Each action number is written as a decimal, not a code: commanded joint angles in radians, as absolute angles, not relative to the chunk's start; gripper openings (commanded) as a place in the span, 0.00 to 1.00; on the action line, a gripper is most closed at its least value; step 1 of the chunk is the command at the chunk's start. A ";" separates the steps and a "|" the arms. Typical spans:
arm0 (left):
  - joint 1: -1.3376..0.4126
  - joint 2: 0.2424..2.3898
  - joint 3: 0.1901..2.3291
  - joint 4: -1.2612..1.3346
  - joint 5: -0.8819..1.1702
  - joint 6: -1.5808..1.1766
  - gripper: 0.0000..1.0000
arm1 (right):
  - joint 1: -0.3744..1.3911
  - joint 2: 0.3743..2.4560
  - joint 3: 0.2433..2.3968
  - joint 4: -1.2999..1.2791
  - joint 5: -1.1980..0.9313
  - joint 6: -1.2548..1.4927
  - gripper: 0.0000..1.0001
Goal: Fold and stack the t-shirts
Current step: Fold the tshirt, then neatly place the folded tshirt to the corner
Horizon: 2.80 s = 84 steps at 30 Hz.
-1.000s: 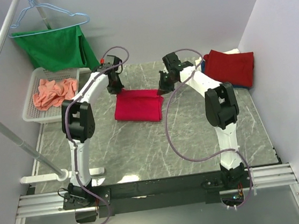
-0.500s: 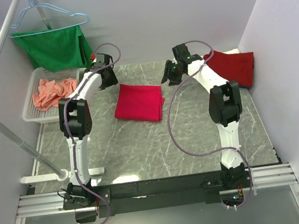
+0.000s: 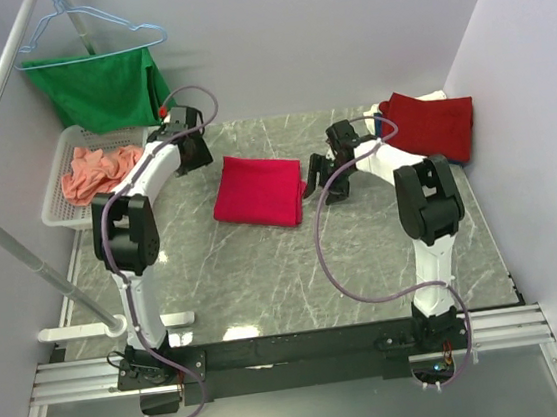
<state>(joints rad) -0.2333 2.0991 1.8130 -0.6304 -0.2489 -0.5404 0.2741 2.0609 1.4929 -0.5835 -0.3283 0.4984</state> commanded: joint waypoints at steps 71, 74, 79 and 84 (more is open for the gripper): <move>-0.167 1.789 1.592 -0.676 -0.204 -0.522 0.63 | -0.061 1.914 1.255 -0.927 0.385 0.491 0.00; -0.167 1.789 1.594 -0.680 -0.202 -0.519 0.63 | -0.116 1.895 1.250 -0.936 0.454 0.508 0.00; -0.167 1.799 1.605 -0.692 -0.193 -0.522 0.63 | -0.198 1.852 1.236 -0.933 0.514 0.535 0.00; -0.167 1.807 1.594 -0.687 -0.176 -0.518 0.63 | -0.251 1.827 1.255 -0.913 0.546 0.535 0.00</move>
<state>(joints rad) -0.1696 1.8385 1.5906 -0.6964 -0.2035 -0.5346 -0.2218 1.8851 1.2377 -0.9348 0.4431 0.5117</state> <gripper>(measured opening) 0.633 0.123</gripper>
